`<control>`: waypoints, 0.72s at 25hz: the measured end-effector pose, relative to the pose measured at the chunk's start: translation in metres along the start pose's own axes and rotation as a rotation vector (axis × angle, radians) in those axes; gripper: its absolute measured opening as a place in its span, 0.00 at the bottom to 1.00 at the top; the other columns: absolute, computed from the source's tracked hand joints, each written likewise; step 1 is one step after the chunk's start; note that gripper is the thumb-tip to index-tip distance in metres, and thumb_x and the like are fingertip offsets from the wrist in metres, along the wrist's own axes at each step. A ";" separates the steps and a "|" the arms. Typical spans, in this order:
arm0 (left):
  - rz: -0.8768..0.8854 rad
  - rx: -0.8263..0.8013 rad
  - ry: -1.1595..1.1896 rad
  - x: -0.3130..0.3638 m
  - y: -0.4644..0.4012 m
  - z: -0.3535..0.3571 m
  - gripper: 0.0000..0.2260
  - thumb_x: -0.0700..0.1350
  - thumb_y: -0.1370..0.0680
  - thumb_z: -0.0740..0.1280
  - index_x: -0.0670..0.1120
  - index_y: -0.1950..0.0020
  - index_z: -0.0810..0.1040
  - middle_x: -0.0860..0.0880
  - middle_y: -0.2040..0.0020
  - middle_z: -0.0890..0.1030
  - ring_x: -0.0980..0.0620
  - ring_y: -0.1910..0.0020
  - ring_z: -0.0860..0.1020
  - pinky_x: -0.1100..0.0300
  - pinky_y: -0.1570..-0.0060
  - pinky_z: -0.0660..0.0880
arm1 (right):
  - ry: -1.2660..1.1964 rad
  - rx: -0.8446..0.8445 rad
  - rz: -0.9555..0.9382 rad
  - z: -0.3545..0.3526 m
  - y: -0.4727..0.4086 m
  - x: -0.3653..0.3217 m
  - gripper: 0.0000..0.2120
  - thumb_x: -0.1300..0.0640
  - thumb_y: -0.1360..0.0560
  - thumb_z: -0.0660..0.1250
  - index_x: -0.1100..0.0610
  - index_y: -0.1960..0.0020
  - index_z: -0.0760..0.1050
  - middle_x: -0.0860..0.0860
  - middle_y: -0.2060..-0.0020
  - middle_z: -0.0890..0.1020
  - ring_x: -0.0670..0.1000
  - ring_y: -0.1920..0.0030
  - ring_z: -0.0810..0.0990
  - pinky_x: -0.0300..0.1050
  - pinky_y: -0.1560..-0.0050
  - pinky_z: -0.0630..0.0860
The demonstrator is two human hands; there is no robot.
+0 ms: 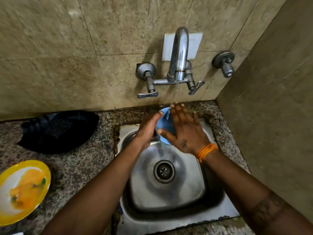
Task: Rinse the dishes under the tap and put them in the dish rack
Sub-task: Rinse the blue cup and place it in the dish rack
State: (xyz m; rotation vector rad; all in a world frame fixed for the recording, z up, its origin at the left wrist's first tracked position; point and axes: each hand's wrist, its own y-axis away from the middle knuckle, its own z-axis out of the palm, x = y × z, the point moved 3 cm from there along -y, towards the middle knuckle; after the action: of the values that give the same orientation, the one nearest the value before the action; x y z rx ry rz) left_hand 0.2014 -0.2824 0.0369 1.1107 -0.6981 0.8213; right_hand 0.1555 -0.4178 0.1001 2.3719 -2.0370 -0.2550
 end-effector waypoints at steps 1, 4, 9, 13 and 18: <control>0.063 0.034 -0.088 0.003 0.000 -0.003 0.10 0.55 0.29 0.69 0.54 0.56 0.87 0.48 0.57 0.87 0.47 0.57 0.84 0.52 0.56 0.80 | -0.056 0.017 0.141 -0.005 -0.004 0.014 0.47 0.25 0.24 0.47 0.58 0.18 0.52 0.58 0.19 0.59 0.58 0.19 0.58 0.61 0.21 0.56; 0.180 0.066 -0.185 0.008 0.004 -0.005 0.07 0.53 0.31 0.69 0.54 0.62 0.85 0.53 0.66 0.84 0.54 0.67 0.80 0.61 0.67 0.74 | -0.098 0.067 0.227 -0.008 -0.012 0.019 0.39 0.33 0.19 0.52 0.62 0.20 0.57 0.62 0.21 0.64 0.61 0.22 0.63 0.58 0.23 0.61; 0.216 -0.035 -0.319 0.015 0.007 -0.013 0.07 0.45 0.30 0.67 0.52 0.67 0.82 0.54 0.69 0.80 0.55 0.69 0.76 0.60 0.65 0.70 | -0.237 0.133 -0.126 0.011 -0.017 0.006 0.31 0.55 0.20 0.62 0.60 0.19 0.59 0.58 0.22 0.67 0.56 0.22 0.65 0.55 0.24 0.64; 0.228 -0.304 -0.589 0.029 0.014 -0.012 0.18 0.37 0.35 0.64 0.48 0.49 0.86 0.48 0.56 0.84 0.54 0.58 0.79 0.62 0.61 0.73 | -1.109 -0.263 0.235 0.020 -0.006 0.032 0.18 0.66 0.27 0.68 0.45 0.47 0.84 0.47 0.57 0.86 0.48 0.57 0.85 0.50 0.55 0.80; 0.634 0.210 -1.451 0.036 0.014 0.024 0.19 0.50 0.21 0.64 0.46 0.31 0.77 0.41 0.35 0.80 0.39 0.36 0.78 0.47 0.39 0.75 | -1.477 0.004 0.568 0.037 -0.006 0.015 0.14 0.60 0.25 0.64 0.48 0.44 0.81 0.55 0.52 0.87 0.55 0.58 0.87 0.52 0.67 0.83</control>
State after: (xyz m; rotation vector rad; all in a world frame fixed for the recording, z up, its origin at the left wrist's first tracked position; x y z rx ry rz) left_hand 0.2069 -0.2945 0.0807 1.6427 -2.2896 0.4773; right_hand 0.1585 -0.4275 0.0609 1.3627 -2.8460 -2.4355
